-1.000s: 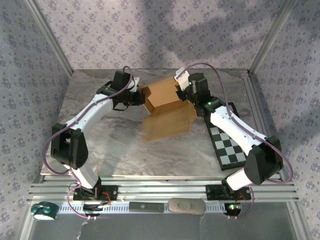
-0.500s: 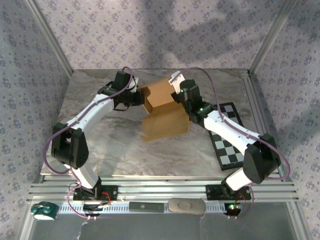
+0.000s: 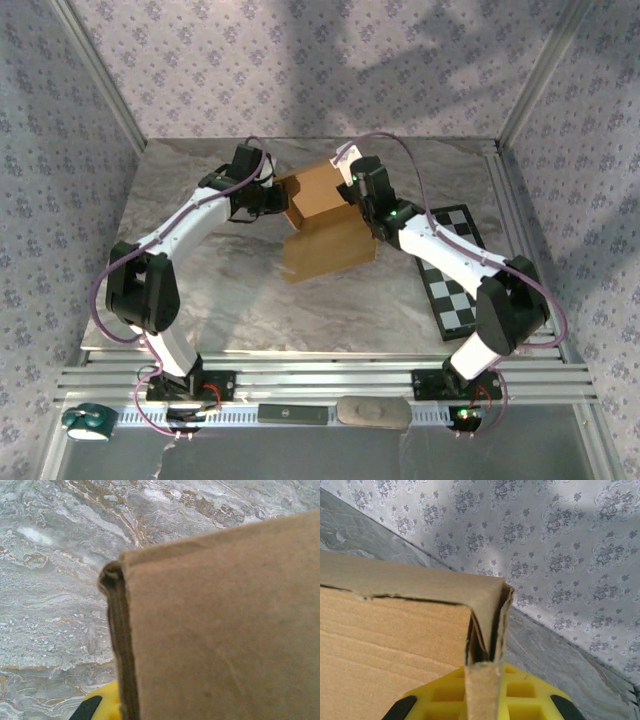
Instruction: Fold the paper box
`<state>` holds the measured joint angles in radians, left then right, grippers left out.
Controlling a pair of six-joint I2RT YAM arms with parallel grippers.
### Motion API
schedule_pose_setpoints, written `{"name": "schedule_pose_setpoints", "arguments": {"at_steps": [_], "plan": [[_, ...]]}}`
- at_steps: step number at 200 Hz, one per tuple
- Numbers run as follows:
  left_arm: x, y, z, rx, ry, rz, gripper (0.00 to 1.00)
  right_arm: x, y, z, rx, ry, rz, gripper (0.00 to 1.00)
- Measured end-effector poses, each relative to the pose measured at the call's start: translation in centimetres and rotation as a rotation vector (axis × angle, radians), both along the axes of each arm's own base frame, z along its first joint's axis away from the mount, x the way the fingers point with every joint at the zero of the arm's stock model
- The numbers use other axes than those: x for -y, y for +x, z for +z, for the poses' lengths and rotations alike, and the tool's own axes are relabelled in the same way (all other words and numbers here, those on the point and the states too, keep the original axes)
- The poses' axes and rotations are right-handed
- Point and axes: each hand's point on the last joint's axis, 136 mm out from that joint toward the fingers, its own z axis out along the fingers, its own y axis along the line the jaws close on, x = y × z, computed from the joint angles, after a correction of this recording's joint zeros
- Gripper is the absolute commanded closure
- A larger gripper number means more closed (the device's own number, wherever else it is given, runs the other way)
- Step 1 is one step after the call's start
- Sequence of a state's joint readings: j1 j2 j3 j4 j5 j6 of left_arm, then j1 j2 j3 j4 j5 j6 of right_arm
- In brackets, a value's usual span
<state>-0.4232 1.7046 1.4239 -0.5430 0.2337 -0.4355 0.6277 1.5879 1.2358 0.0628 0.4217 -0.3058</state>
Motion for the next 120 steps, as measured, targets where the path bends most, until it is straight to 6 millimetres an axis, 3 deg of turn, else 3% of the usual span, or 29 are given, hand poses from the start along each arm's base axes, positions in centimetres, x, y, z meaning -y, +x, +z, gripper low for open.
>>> {"name": "schedule_pose_setpoints", "arguments": {"at_steps": [46,84,103,120], "plan": [[0.2,-0.2,-0.9,-0.028,0.008,-0.003,1.00,0.3,0.7,-1.3,-0.065,-0.007,0.014,1.00],[0.2,-0.4,-2.3,-0.074,0.017,0.008,0.79,0.2,1.7,-3.6,-0.162,-0.007,0.013,1.00],[0.2,-0.4,-2.6,-0.081,0.016,0.011,0.65,0.4,1.4,-5.6,-0.227,-0.029,0.005,1.00],[0.3,-0.5,-2.7,-0.084,0.015,0.009,0.58,0.7,1.1,-7.4,-0.285,-0.045,-0.005,1.00]]}}
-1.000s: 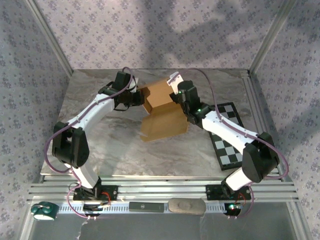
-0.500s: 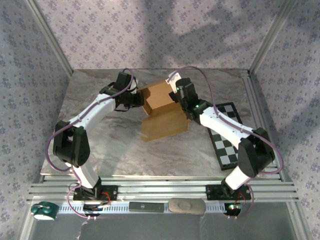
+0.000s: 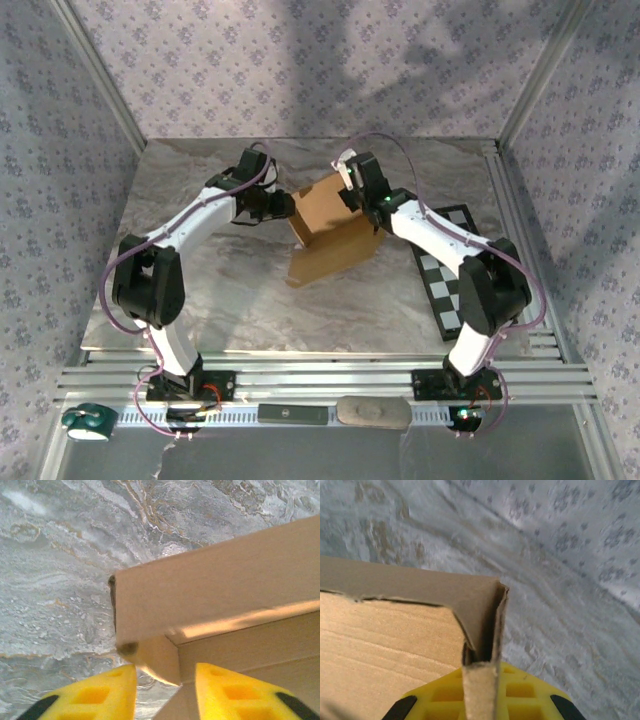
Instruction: Fold the paper box
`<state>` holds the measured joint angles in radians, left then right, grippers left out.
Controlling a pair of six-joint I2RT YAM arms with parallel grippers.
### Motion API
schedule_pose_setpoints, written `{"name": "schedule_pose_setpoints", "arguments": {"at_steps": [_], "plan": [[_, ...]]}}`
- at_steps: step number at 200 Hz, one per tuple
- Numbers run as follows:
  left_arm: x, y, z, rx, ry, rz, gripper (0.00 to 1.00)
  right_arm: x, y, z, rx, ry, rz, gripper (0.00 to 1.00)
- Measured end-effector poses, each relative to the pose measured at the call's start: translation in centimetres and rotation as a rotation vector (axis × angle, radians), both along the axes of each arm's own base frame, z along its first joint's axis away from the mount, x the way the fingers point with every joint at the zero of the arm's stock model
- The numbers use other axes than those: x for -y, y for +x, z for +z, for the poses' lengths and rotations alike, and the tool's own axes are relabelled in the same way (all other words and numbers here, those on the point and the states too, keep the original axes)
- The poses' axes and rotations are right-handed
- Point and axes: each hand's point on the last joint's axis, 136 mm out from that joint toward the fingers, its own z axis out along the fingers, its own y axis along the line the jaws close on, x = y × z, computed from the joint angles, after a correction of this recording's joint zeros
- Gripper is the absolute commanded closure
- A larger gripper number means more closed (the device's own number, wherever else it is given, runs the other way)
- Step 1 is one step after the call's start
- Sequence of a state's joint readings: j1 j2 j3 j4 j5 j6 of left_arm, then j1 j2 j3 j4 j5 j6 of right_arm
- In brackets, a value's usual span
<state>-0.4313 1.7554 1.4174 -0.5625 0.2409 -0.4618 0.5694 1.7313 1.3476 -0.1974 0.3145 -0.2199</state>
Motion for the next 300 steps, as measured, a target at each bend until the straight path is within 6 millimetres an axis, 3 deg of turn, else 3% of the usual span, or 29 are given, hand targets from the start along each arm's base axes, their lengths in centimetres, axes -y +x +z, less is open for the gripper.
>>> {"name": "schedule_pose_setpoints", "arguments": {"at_steps": [24,64,98,123,162,186,211,231,261,300], "plan": [[0.3,0.0,0.0,0.004,-0.009,-0.003,0.56,0.1,-0.6,-1.9,-0.075,-0.020,0.001,1.00],[0.1,-0.4,-0.6,-0.002,-0.006,-0.004,0.55,-0.2,0.1,-2.2,-0.153,0.006,-0.006,1.00],[-0.1,-0.5,0.9,0.032,-0.010,-0.002,0.55,1.3,1.2,-3.0,-0.245,0.024,-0.087,1.00],[-0.6,-0.4,1.7,0.062,0.000,0.014,0.54,2.6,0.8,-4.6,-0.332,0.043,-0.161,1.00],[-1.9,-0.6,1.1,0.073,0.062,0.059,0.55,4.5,0.0,-7.5,-0.486,0.153,-0.317,1.00],[-3.2,-1.2,1.0,0.086,0.095,0.102,0.54,5.9,0.2,-8.1,-0.540,0.286,-0.440,1.00],[-4.6,-1.7,3.0,0.143,0.105,0.158,0.54,7.6,0.4,-8.8,-0.584,0.449,-0.624,1.00],[-5.7,-2.0,5.6,0.216,0.099,0.212,0.53,8.5,0.1,-9.6,-0.617,0.551,-0.787,1.00],[-8.0,-2.8,9.4,0.329,0.097,0.310,0.51,7.7,-1.3,-11.2,-0.673,0.689,-1.001,1.00],[-10.5,-4.2,11.9,0.415,0.109,0.401,0.49,6.2,-3.7,-12.4,-0.707,0.791,-1.240,1.00]]}}
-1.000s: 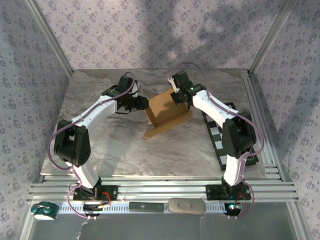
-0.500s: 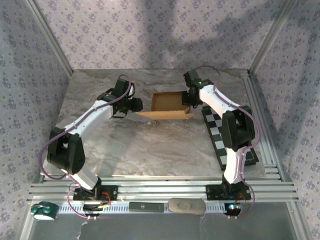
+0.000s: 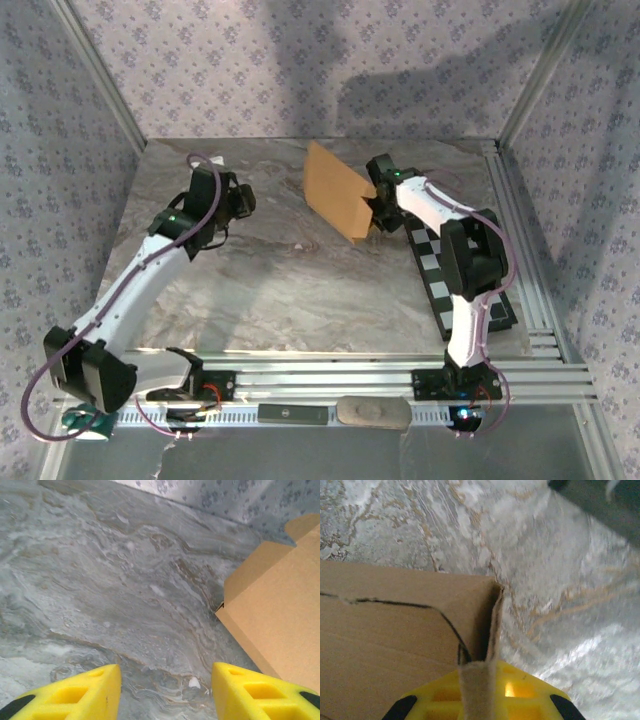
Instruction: Fold the paper box
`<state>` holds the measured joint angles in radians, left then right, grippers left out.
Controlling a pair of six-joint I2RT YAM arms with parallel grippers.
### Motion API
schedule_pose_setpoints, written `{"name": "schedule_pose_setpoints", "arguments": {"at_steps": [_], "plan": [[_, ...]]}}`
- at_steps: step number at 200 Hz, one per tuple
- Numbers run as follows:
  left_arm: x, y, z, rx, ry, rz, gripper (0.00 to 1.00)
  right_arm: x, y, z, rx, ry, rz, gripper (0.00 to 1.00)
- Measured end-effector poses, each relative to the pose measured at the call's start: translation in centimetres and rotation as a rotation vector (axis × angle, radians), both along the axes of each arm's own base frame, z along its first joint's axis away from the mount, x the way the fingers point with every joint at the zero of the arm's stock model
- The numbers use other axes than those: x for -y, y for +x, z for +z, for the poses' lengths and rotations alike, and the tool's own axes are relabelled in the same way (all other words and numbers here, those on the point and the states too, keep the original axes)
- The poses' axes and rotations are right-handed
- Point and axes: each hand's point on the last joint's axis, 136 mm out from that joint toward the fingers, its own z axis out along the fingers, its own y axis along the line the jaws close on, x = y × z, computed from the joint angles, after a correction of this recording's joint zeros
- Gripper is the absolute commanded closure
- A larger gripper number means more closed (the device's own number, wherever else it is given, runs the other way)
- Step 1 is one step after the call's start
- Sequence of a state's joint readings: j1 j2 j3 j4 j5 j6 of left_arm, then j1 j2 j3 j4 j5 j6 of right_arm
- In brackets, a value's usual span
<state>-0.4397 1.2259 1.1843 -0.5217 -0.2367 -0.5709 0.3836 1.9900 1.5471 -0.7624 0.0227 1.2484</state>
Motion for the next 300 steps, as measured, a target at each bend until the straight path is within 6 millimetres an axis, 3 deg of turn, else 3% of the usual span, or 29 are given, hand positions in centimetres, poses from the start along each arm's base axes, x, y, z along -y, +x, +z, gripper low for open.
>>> {"name": "schedule_pose_setpoints", "arguments": {"at_steps": [29,74,207,240,259,300], "plan": [[-0.1,-0.3,0.6,0.016,-0.018,0.008,0.50,-1.3,-1.7,-0.6,-0.046,0.015,-0.139,1.00],[0.5,-1.6,-1.0,-0.017,-0.018,-0.018,0.51,-2.3,-4.4,-1.0,-0.106,-0.022,-0.234,1.00],[0.4,-2.5,-0.9,-0.008,-0.036,-0.028,0.53,-2.3,-4.6,-3.8,-0.194,0.075,-0.281,0.93],[0.5,-2.6,-1.1,-0.013,-0.037,-0.030,0.53,-2.6,-4.4,-3.9,-0.193,0.095,-0.274,0.86],[0.5,-2.6,-1.3,-0.017,-0.036,-0.033,0.53,-2.7,-4.4,-3.9,-0.193,0.102,-0.265,0.76],[0.6,-2.7,-1.4,-0.020,-0.038,-0.036,0.54,-2.9,-5.2,-3.9,-0.204,0.112,-0.251,0.65]]}}
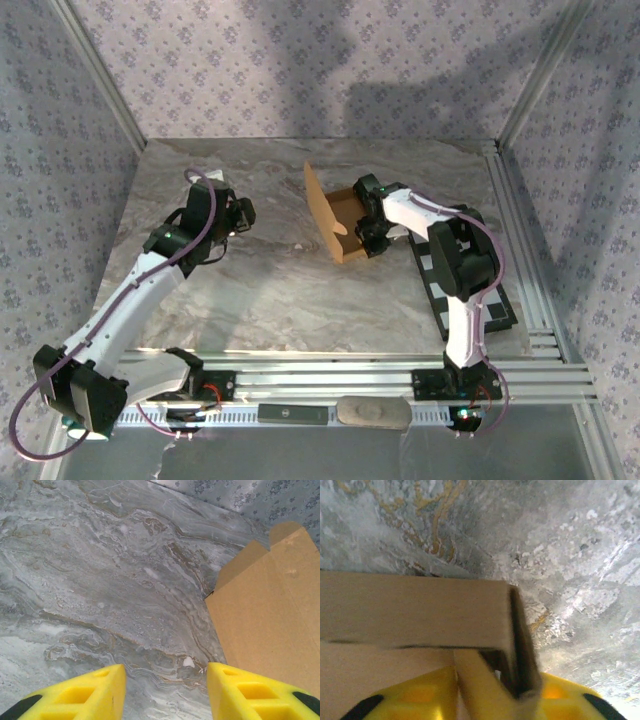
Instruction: Fold the paper box
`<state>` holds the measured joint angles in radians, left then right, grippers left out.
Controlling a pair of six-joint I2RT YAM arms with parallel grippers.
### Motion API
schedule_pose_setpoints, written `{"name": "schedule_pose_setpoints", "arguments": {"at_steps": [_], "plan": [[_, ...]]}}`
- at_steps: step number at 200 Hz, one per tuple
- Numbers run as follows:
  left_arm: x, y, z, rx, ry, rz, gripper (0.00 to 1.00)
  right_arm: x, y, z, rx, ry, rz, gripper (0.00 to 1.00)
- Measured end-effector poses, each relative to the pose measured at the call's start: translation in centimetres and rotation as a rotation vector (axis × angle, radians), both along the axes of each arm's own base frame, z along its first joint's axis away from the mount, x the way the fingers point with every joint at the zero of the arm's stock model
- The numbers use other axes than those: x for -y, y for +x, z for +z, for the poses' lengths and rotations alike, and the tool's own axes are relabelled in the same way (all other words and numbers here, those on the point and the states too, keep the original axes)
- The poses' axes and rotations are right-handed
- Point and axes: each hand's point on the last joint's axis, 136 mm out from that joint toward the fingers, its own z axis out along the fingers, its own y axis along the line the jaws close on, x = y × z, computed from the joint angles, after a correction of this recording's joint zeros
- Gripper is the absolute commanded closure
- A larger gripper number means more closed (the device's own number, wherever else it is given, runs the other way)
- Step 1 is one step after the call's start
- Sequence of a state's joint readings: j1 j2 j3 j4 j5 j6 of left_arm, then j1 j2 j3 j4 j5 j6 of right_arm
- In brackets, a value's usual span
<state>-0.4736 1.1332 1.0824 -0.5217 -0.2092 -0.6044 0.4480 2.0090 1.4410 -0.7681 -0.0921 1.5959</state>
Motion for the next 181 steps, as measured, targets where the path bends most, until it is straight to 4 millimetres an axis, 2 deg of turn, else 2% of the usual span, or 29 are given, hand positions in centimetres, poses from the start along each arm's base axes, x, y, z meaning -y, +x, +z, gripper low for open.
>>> {"name": "schedule_pose_setpoints", "arguments": {"at_steps": [22,115,181], "plan": [[0.0,0.0,0.0,0.000,0.000,0.000,0.54,-0.3,-0.4,0.3,0.003,0.013,0.006,0.60],[0.1,-0.1,-0.2,-0.005,-0.002,-0.006,0.55,-1.9,-2.3,1.7,0.052,0.101,0.010,0.51],[0.2,-0.1,-0.2,-0.007,-0.006,-0.012,0.55,-2.7,-1.6,4.2,0.194,0.171,0.011,0.44]]}}
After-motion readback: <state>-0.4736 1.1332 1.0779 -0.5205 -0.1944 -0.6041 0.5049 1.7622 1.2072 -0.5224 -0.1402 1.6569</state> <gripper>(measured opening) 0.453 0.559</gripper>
